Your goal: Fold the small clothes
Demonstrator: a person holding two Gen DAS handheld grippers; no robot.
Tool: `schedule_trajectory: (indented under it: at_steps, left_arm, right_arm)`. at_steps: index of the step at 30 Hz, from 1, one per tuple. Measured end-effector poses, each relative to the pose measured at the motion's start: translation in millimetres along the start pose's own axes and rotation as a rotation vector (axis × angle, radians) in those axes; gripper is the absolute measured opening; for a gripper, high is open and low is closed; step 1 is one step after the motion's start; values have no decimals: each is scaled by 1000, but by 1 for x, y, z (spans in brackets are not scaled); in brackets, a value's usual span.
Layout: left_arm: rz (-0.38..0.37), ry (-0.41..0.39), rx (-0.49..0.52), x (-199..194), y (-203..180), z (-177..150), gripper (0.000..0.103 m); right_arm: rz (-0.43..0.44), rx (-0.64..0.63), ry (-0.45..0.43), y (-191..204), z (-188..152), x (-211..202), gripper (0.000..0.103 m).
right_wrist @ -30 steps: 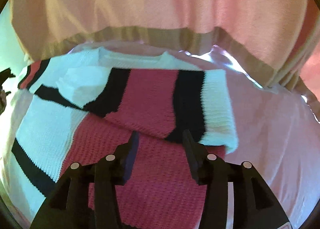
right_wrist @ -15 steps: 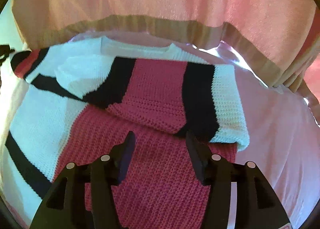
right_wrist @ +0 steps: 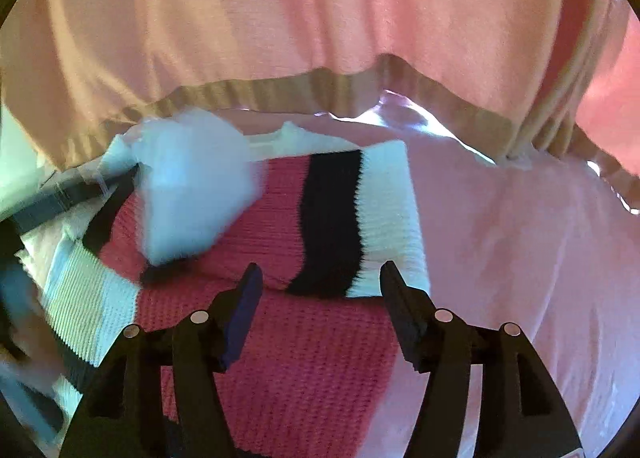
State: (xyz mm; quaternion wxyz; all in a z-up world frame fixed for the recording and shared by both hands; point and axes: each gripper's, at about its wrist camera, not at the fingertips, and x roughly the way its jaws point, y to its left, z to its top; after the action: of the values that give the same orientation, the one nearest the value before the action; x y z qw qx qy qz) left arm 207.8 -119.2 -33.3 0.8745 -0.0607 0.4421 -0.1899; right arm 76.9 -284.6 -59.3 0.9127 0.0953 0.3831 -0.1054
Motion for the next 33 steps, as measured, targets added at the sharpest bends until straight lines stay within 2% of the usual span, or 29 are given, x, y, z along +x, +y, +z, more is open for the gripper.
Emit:
schedule_trajectory:
  at_steps: [3, 5, 8, 12, 16, 18, 20, 22, 23, 24, 25, 26, 27, 28, 30, 32, 33]
  left_arm:
    - [23, 26, -88, 3, 32, -7, 64]
    - [42, 3, -170, -7, 60, -17, 72]
    - [65, -33, -304, -17, 98, -12, 73]
    - [99, -52, -408, -23, 142, -1, 77]
    - [80, -30, -467, -16, 170, -2, 77]
    - [61, 24, -526, -5, 180, -6, 76]
    - [3, 90, -612, 4, 187, -13, 76]
    - [-25, 98, -638, 3, 188, -12, 76]
    - [-48, 98, -639, 3, 187, -10, 76]
    - [-86, 102, -644, 6, 187, -7, 76]
    - [-98, 106, -651, 9, 188, -5, 72]
    - [-105, 106, -657, 12, 190, -4, 53]
    - [-116, 107, -657, 19, 194, -1, 42]
    - [-101, 109, -654, 22, 196, 1, 21]
    - [-51, 65, -663, 19, 208, 4, 15]
    - [10, 3, -669, 4, 220, 6, 15]
    - [14, -6, -671, 1, 224, 7, 15]
  right_arm:
    - [51, 43, 16, -8, 2, 2, 61]
    - [77, 63, 17, -8, 4, 3, 66]
    - [86, 61, 6, 0, 7, 10, 68]
    - [84, -39, 12, 46, 16, 23, 68]
    - [43, -131, 2, 105, 40, 46, 77]
    - [29, -144, 35, 129, 52, 68, 79]
    - [1, -154, 79, 145, 59, 91, 79]
    - [-62, -171, 109, 155, 60, 112, 78]
    - [-83, -168, 117, 155, 59, 119, 77]
    - [-86, -162, 121, 155, 58, 122, 71]
    - [-76, -151, 127, 153, 57, 124, 32]
    - [-41, -121, 134, 147, 57, 123, 7]
    - [-1, -81, 118, 141, 60, 115, 7]
    - [69, -21, 76, 131, 64, 98, 7]
    - [173, 41, -11, 113, 68, 62, 7]
    - [196, 95, -93, 88, 61, 29, 7]
    - [197, 124, -100, 69, 52, 23, 7]
